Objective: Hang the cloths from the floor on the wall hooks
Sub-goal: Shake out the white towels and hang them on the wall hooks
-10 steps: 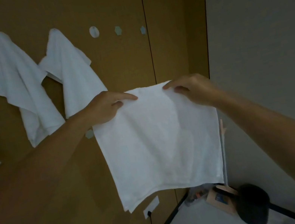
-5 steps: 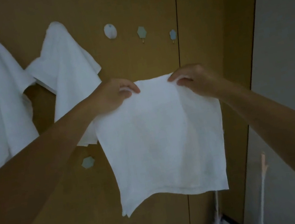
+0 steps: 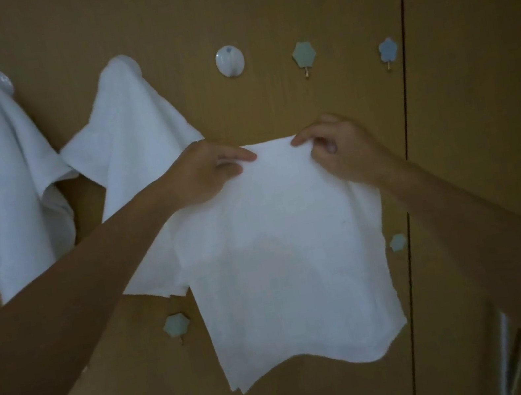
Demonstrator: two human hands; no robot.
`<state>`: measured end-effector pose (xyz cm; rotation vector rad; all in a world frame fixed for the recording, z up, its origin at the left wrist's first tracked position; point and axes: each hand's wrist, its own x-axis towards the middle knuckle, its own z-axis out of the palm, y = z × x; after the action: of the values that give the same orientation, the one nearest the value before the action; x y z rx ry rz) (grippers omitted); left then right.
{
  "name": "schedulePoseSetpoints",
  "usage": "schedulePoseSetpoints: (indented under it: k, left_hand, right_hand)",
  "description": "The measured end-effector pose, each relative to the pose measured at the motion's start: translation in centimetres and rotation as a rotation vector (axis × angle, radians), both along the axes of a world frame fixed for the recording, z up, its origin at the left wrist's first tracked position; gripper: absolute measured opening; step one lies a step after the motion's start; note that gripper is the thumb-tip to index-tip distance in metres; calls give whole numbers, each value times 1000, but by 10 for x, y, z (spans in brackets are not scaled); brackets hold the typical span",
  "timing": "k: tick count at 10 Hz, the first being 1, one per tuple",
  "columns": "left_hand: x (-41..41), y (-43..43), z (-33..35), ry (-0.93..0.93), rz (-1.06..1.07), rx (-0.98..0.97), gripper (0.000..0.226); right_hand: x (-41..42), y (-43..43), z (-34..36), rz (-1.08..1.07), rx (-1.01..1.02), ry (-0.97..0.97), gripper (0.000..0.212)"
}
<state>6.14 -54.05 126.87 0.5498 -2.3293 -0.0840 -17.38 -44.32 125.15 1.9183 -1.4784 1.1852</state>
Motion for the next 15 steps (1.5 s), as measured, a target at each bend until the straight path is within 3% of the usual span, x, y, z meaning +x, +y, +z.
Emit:
schedulePoseSetpoints:
  k: [2,5,6,8,10,11,12,13,15]
  left_hand:
    - [-20,-11,20,29,205,-325,34]
    - [-16,-26,54,-42,443,-488,53]
    - [-21,-40,72,-73,578,-578,47]
    - [-28,-67,111,7,624,-692,56]
    - [-27,-90,122,137,612,-600,30]
    - [-31,-95,115,83,616,-661,53]
    - [-37,-97,116,80,636,-640,56]
    - [-39,-94,122,167,599,-543,40]
    - [-49,-88,131,197,658,-542,46]
  right_hand:
    - [-31,-44,28,115,-1,-20,27]
    - [-30,-95,66,117,-203,104,32]
    - [-25,-107,86,85,-270,122,32]
    - [-21,-129,123,61,-368,84,31]
    - [-9,-158,139,30,-337,90,32]
    - [-6,-167,139,3,-346,85,32]
    - [-6,-172,138,-13,-357,91,32]
    - [-9,-177,145,-20,-388,63,31]
    - [-10,-183,140,-13,-412,54,33]
